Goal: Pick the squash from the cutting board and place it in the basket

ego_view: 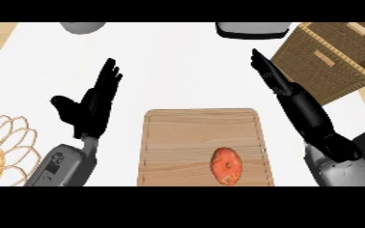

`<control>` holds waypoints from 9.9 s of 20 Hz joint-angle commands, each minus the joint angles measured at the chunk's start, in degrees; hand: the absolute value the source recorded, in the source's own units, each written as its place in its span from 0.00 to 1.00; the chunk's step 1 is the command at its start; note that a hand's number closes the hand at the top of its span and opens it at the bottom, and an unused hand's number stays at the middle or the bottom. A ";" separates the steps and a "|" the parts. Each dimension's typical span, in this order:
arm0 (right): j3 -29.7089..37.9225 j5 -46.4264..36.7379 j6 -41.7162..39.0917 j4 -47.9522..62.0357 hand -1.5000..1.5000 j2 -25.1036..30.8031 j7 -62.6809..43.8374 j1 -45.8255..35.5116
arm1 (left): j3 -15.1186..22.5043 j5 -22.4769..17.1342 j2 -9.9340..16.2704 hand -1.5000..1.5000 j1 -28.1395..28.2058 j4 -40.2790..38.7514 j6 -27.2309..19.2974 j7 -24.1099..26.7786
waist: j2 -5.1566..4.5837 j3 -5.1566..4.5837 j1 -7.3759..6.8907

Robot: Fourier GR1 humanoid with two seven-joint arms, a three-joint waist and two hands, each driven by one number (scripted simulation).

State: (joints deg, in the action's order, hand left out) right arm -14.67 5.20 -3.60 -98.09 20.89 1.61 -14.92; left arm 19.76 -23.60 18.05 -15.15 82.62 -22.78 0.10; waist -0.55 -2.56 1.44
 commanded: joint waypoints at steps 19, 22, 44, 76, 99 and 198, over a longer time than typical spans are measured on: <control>-24.50 -24.09 -1.03 -18.88 0.00 -10.18 1.89 7.16 | -8.66 -0.89 14.25 0.50 2.38 -5.86 10.64 -7.26 | 0.93 2.51 -0.91; -23.45 -25.12 -7.72 -21.77 0.00 -7.48 -12.63 1.16 | -8.93 -1.26 14.26 0.50 3.12 -5.69 10.81 -6.60 | 1.13 2.34 -1.04; 6.92 14.75 -44.23 -28.26 0.00 13.20 -55.38 -17.59 | -10.57 1.62 12.15 0.50 3.11 -6.81 10.75 -6.39 | 0.96 2.49 -0.14; -4.15 -45.60 -24.81 -4.65 0.00 -9.61 2.86 13.74 | -15.76 9.25 5.85 0.50 3.36 -2.18 14.56 -13.14 | 0.56 2.60 -1.65; -0.43 -48.24 -27.19 3.11 0.00 -6.78 16.24 13.84 | -25.14 15.06 2.29 0.50 2.10 -4.02 23.06 -13.60 | 0.57 2.57 -1.38; 22.95 -69.58 47.06 66.61 1.00 0.12 -51.84 -49.93 | -29.61 20.16 -1.99 0.50 -0.35 -7.54 26.48 -11.37 | 0.16 2.56 -1.79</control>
State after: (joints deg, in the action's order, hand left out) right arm 6.51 -66.22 38.93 -31.67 20.25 -53.32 -67.79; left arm -9.24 -3.82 15.99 -13.01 79.83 3.21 -13.86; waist -0.08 0.01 -0.25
